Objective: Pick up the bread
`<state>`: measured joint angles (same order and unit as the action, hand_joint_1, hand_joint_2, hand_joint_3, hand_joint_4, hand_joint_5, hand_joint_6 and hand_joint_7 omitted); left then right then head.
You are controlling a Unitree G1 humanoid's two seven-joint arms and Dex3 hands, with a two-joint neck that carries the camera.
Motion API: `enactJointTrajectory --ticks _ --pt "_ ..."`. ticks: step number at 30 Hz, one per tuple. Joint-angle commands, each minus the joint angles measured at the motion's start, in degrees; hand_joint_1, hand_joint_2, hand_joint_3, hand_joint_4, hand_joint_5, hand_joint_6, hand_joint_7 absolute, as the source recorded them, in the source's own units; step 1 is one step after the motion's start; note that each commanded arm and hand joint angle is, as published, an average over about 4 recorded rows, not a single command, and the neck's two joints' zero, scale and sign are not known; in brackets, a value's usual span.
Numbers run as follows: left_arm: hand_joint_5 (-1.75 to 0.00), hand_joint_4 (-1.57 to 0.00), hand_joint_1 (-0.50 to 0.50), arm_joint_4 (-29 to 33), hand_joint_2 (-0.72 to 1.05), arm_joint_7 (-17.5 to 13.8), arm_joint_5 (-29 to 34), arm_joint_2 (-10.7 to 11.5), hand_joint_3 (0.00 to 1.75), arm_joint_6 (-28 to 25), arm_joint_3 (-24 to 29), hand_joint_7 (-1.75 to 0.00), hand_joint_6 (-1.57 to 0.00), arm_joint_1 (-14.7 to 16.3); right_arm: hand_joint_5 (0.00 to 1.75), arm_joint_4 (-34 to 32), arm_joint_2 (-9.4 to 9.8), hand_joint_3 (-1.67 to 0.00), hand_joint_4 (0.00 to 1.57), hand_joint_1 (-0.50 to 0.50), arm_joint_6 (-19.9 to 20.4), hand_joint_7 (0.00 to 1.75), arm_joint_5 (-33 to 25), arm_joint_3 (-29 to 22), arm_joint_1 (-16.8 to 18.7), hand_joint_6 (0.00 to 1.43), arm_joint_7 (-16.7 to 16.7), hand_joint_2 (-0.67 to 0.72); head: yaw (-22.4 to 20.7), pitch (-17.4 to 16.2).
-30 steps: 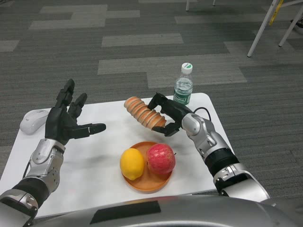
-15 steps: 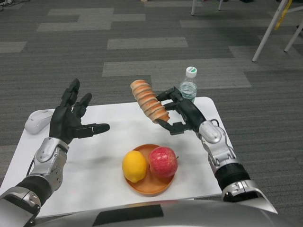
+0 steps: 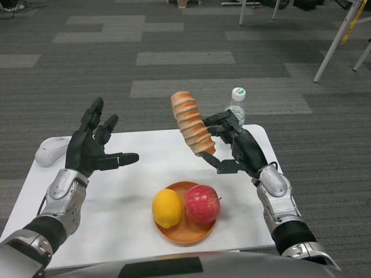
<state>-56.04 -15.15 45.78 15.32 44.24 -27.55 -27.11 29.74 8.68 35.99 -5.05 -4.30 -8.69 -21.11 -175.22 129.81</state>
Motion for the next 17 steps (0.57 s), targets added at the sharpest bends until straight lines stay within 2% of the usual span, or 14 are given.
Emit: enactJointTrajectory --ticks 1,8,15,17 --pt "-0.41 0.00 0.50 0.42 0.52 -0.06 0.10 -0.01 0.04 0.43 0.37 0.00 0.00 -0.84 0.97 -2.19 0.64 -0.67 0.06 -0.34 2.31 1.40 -1.79 -1.87 1.54 0.37 -0.55 -0.60 -0.19 0.12" --pt "-0.41 0.00 0.50 1.02 0.52 -0.06 0.01 -0.03 0.07 0.50 0.57 0.00 0.00 -0.84 0.97 -6.05 0.46 -0.63 0.06 -0.34 2.95 1.40 -2.77 -3.91 3.24 0.40 -1.12 -0.60 0.44 0.44" --pt "-0.41 0.00 0.50 2.64 0.52 -0.06 0.01 0.01 0.04 0.67 0.79 0.00 0.00 -0.27 0.97 -11.46 0.86 -0.63 0.06 -0.34 2.77 1.40 -3.04 -5.50 6.93 0.40 -1.87 -0.60 0.44 0.74" --pt "-0.41 0.00 0.50 3.07 0.52 -0.06 0.01 0.06 0.09 0.67 0.98 0.00 0.00 -0.02 0.97 -12.10 0.72 -0.63 0.06 -0.35 2.77 1.40 -3.07 -5.66 7.60 0.40 -1.89 -0.60 0.48 0.80"
